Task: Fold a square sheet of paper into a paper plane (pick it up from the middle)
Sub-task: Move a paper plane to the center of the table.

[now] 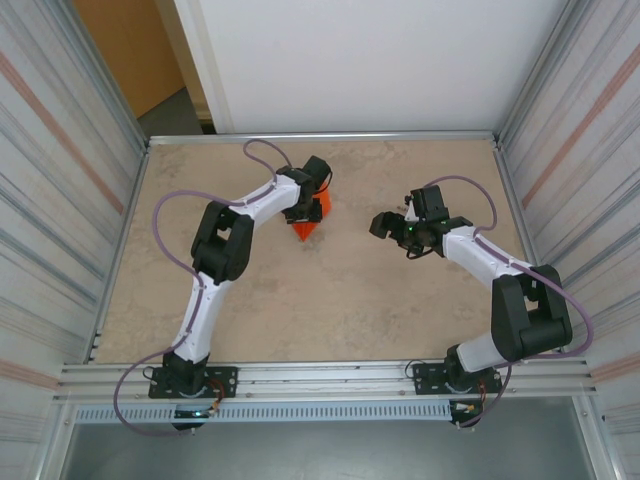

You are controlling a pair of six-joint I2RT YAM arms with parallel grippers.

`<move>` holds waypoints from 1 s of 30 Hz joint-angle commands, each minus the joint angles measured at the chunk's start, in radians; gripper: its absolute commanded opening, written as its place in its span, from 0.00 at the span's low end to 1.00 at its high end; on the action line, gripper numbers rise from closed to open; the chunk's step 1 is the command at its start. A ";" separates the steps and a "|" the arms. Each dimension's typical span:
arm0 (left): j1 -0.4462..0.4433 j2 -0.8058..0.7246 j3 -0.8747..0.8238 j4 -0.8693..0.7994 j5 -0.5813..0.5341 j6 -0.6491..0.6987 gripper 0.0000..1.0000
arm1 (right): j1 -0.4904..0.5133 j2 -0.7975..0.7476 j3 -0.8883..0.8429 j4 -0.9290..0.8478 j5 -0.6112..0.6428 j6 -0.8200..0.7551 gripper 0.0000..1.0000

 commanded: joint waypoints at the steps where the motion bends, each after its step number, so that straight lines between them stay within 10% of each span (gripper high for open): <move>1: 0.010 0.030 0.000 -0.048 0.002 -0.022 0.45 | -0.010 -0.020 -0.004 -0.012 0.010 -0.006 0.86; 18: 0.022 -0.499 -0.336 0.171 -0.031 -0.063 0.61 | -0.062 -0.293 0.017 -0.075 0.340 -0.069 0.91; 30: 0.170 -1.001 -0.984 0.473 -0.262 0.074 0.99 | -0.099 -0.349 -0.047 0.061 0.749 -0.268 0.99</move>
